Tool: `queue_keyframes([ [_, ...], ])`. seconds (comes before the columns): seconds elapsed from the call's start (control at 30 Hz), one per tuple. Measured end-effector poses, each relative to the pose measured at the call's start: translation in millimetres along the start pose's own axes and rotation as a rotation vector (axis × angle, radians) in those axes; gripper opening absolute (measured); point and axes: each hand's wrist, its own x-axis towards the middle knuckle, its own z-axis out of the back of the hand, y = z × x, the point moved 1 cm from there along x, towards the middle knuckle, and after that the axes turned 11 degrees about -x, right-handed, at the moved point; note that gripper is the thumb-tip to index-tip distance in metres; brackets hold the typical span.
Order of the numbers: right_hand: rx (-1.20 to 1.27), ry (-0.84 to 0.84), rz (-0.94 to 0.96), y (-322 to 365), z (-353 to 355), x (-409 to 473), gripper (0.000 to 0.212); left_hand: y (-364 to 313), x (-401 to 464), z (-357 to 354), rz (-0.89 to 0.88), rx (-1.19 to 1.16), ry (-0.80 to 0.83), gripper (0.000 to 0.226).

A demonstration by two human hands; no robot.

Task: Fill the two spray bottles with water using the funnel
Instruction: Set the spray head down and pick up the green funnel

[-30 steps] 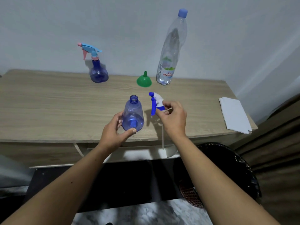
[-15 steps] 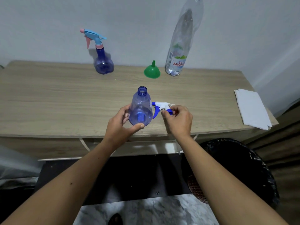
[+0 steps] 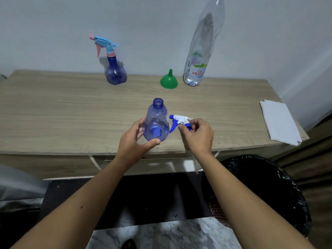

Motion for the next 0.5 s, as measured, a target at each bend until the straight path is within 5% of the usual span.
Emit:
queue_keyframes([
  [0.5, 0.187, -0.025, 0.143, 70, -17, 89, 0.047, 7, 4, -1, -0.054, -0.068, -0.046, 0.087],
])
